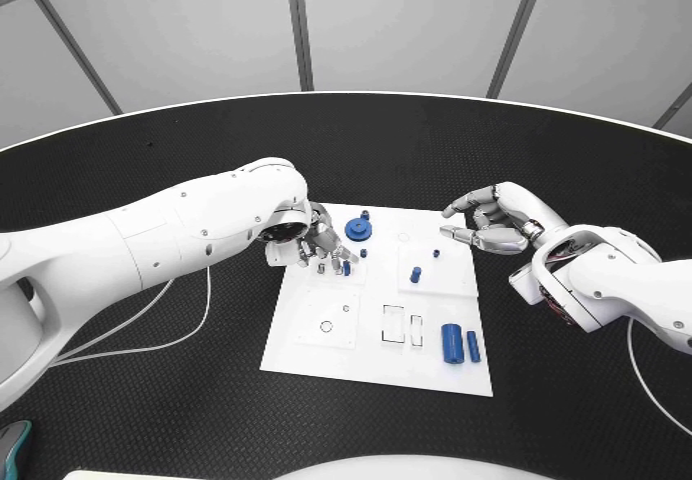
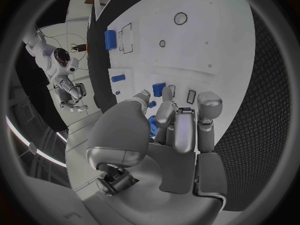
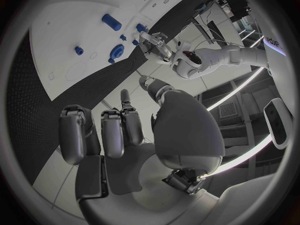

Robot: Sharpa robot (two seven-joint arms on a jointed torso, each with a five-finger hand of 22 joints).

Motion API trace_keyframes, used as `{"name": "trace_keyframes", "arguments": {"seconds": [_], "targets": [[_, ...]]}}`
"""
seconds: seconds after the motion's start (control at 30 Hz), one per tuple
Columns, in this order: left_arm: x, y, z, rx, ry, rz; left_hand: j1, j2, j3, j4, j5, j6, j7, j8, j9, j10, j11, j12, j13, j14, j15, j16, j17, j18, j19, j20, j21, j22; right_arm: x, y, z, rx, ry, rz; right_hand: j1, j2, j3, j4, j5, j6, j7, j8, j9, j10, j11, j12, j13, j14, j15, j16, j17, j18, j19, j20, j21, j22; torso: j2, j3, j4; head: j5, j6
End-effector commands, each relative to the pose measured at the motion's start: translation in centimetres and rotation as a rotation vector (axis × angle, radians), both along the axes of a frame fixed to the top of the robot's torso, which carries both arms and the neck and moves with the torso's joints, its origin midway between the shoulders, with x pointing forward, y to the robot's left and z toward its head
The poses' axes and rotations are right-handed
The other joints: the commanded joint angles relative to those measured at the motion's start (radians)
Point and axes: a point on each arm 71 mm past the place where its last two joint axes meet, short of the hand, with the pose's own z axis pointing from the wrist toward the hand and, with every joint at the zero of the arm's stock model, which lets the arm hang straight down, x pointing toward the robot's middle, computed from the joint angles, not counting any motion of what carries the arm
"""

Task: Assemble the parts on the task board

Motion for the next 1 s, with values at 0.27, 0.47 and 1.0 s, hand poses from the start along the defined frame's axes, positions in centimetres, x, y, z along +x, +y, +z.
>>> {"name": "trace_keyframes", "arguments": {"seconds": [0.27, 0.47, 1.0], "targets": [[0.0, -0.23, -0.02, 0.002, -0.004, -0.002, 0.008, -0.001, 0.005, -0.001, 0.0, -0.006, 0.0, 0.004, 0.002, -0.005, 0.0, -0.005, -0.001, 0.038, -0.007, 0.002, -0.001, -0.013, 0.004, 0.002, 0.006, 0.001, 0.05, 0.14, -0.03, 0.0, 0.001, 0.004, 0.001, 0.004, 0.003, 0.004, 0.006, -0.009, 0.001, 0.007, -0.001, -0.001, -0.004, -0.004, 0.115, 0.073, -0.009, -0.001, 0.138, 0.014, 0.036, -0.006, -0.004, 0.129, 0.0, 0.0001, -0.0009, -0.001, -0.005], [0.01, -0.35, -0.02, 0.0, -0.007, -0.001, 0.008, -0.001, 0.005, -0.001, 0.0, -0.006, 0.0, 0.004, 0.002, -0.005, 0.0, -0.005, -0.001, 0.038, -0.007, 0.002, -0.001, -0.013, 0.004, 0.002, 0.006, 0.001, 0.06, 0.17, -0.04, 0.0, 0.002, 0.004, 0.001, 0.004, 0.003, 0.004, 0.006, -0.009, 0.001, 0.007, -0.001, -0.001, -0.004, -0.004, 0.115, 0.073, -0.009, -0.001, 0.138, 0.014, 0.036, -0.006, -0.004, 0.129, 0.0, 0.0004, 0.0009, -0.003, -0.005], [0.17, -0.6, -0.1, 0.004, -0.003, -0.002, 0.01, 0.0, 0.007, 0.0, 0.0, -0.007, 0.0, 0.004, 0.002, -0.008, 0.0, -0.008, -0.004, 0.038, -0.007, 0.002, -0.001, -0.013, 0.003, 0.002, 0.006, 0.001, 0.06, 0.25, -0.07, -0.001, 0.007, 0.007, 0.001, 0.004, 0.003, 0.004, 0.006, -0.009, 0.001, 0.007, -0.001, -0.001, -0.004, -0.004, 0.115, 0.073, -0.009, -0.001, 0.138, 0.014, 0.036, -0.006, -0.004, 0.129, 0.0, -0.0001, -0.0003, -0.005, -0.012]]}}
